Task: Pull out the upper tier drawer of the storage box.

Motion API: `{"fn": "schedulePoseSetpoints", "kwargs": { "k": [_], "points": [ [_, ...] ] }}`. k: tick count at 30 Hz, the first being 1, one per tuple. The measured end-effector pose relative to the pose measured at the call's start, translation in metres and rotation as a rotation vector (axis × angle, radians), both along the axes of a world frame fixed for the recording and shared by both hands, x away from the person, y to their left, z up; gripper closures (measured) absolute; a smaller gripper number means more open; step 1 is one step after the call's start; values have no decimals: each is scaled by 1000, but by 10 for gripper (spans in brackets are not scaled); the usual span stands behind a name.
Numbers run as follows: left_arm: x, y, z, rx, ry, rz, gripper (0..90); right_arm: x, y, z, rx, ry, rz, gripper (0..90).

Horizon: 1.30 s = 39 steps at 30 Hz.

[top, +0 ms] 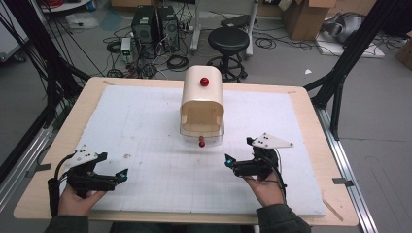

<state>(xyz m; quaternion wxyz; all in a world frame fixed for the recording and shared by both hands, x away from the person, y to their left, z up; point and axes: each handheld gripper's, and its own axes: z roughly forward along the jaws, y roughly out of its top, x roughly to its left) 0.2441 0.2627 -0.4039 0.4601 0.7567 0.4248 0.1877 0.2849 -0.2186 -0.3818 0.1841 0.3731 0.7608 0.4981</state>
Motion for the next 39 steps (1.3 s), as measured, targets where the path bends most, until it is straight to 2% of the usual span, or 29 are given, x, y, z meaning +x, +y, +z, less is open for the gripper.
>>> {"fn": "schedulePoseSetpoints", "kwargs": {
  "k": [10,39],
  "points": [
    [-2,2,0,-5,1,1,17,6,-16,-4,-19,21,-11,1],
    [-3,3,-1,-24,15,-12,18,-9,-67,-15,-17,38,-93,1]
  ]
}}
